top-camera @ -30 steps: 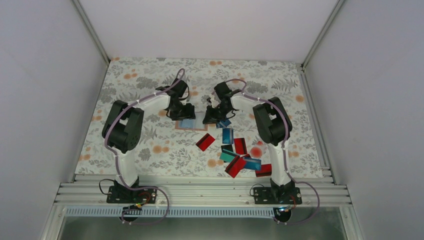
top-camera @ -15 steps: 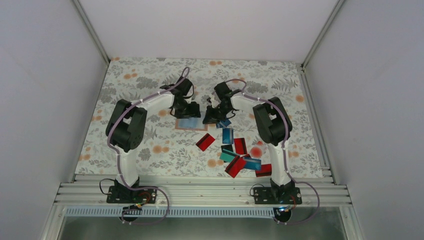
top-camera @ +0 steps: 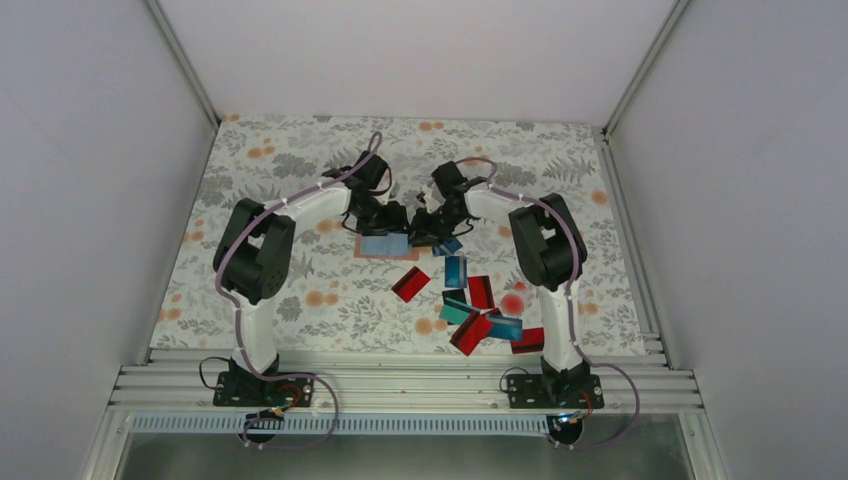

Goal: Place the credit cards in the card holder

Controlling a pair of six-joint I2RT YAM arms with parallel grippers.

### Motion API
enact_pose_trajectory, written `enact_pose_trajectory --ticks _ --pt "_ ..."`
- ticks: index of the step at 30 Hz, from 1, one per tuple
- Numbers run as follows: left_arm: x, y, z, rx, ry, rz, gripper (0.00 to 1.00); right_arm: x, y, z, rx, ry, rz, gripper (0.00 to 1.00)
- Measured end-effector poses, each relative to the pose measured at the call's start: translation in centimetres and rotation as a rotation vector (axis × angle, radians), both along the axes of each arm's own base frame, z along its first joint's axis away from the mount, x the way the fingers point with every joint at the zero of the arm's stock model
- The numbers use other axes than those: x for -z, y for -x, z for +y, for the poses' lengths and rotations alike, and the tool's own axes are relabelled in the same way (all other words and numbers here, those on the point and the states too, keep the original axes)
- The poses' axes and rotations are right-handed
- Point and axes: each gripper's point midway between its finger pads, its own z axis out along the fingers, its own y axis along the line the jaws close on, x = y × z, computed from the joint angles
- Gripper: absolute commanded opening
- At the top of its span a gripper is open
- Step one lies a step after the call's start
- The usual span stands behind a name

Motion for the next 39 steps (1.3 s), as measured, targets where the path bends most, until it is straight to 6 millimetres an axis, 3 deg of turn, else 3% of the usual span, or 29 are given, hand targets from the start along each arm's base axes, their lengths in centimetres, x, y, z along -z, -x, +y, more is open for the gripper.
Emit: enact_pose_trajectory --ticks 10,20,31,39 --pt "-0.2 0.1 -2.5 0.05 0.078 -0.005 0.65 -0.4 -0.7 -2.5 0.068 0.045 0.003 0.39" --pt "-1.1 -0.6 -4.5 0.081 0.129 -0.014 0.65 -0.9 -0.6 -5.7 0.14 0.106 0.0 0.64" --pt "-1.5 -0.3 -8.8 0.172 0.232 0.007 0.65 -1.1 -0.4 -9.3 0.212 0.16 0.003 0.74" --pt "-2.7 -0.2 -11.5 0.223 0.305 0.011 0.65 -1.1 0.1 -13.0 0.288 0.223 0.003 0.74"
